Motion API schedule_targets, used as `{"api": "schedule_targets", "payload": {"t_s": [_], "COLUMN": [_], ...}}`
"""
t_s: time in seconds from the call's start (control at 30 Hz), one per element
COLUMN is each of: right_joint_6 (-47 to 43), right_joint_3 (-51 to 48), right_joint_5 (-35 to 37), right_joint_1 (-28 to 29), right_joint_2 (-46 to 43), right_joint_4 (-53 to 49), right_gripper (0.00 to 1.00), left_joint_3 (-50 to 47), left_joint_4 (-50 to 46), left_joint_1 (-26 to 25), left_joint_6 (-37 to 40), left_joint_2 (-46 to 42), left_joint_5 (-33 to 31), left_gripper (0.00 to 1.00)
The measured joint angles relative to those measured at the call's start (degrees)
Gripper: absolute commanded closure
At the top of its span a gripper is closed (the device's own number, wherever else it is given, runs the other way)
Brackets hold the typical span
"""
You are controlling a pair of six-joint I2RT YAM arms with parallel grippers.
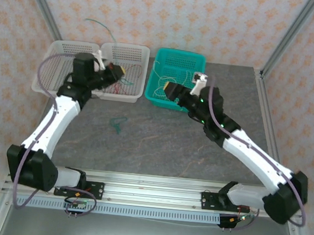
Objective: Untangle the cables
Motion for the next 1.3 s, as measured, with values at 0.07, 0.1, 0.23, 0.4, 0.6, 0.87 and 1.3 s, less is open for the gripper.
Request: {"api": "schedule_targets", "payload": {"t_s": [0.07, 0.1, 0.23, 0.4, 0.6, 0.87, 1.3], "right_joint_6": [-0.4, -0.6, -0.9, -1.7, -1.9, -1.7, -1.3], "right_joint_3": [-2.2, -3.3, -5.9, -6.7, -7.8, -9.4, -9.4], "right_joint_5": [0.8, 1.2, 1.7, 2.7, 3.3, 3.3, 1.4], "right_joint_1": [0.0, 0.0, -0.5, -0.9, -1.2, -1.7, -1.9], "right_joint_2": [-2.2, -3.0, -5.0, -8.8, -11.4, -6.5, -0.5], "right_joint_4": [-0.5, -1.0, -3.3, -6.2, -6.2, -6.0, -4.9], "right_gripper": [0.24, 0.24, 0.23, 0.24, 0.24, 0.23, 0.23], "left_joint_3": [5.1, 8.1, 20.8, 27.2, 24.3, 3.7, -31.5], "left_joint_4": [-3.4, -5.2, -11.9, -15.4, -16.8, -9.5, -13.2], "left_joint_1": [3.6, 5.1, 9.9, 14.6, 16.0, 0.5, -35.2], "left_joint_6": [2.5, 3.8, 7.5, 9.1, 8.2, 5.3, -0.3], "left_joint_2": [5.6, 8.9, 21.3, 29.7, 22.6, -9.4, -19.8], "left_joint_5": [-3.6, -5.6, -11.7, -13.4, -13.0, -11.0, -29.3], "left_gripper": [1.0, 1.0, 1.0, 0.33, 0.26, 0.27, 0.31]}}
